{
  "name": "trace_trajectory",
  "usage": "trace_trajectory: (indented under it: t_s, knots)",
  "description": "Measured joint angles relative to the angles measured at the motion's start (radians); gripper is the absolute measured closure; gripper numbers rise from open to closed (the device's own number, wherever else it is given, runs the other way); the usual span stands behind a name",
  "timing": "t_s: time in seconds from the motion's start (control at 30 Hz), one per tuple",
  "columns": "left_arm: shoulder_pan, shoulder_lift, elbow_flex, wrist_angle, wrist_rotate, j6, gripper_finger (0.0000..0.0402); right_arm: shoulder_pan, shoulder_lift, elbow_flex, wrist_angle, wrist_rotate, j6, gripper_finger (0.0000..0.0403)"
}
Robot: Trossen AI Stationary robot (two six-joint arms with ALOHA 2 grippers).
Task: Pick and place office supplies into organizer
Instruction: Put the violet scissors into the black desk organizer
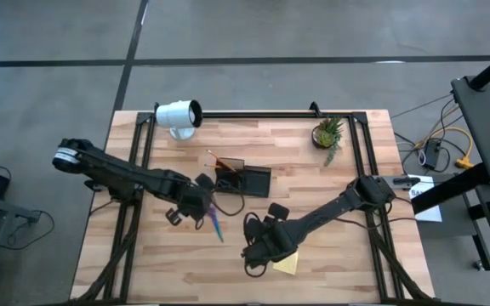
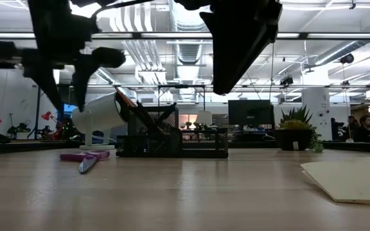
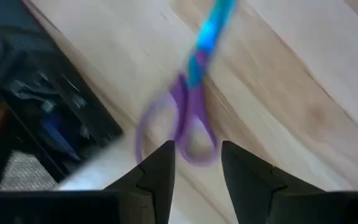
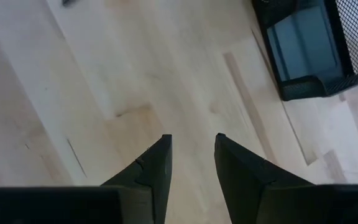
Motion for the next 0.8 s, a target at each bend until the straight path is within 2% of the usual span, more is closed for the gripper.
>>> trace_trajectory:
  t_s: [0.13, 0.37, 0.8]
  knots:
    - [0.02, 0.016, -0.011, 0.093, -0.003, 0.041, 0.0286, 0.0, 0.0, 0.001, 0.002, -0.019, 0.001, 0.0294]
    - [0.059, 0.09, -0.055, 0.092, -0.003, 0.126, 0.0286, 0.005, 0.0, 0.001, 0.005, -0.049, 0.038, 0.0294]
    - [0.104, 0.204, -0.07, 0.185, -0.025, 0.13, 0.0286, 0.005, 0.0, 0.001, 0.009, -0.051, 0.049, 0.0294]
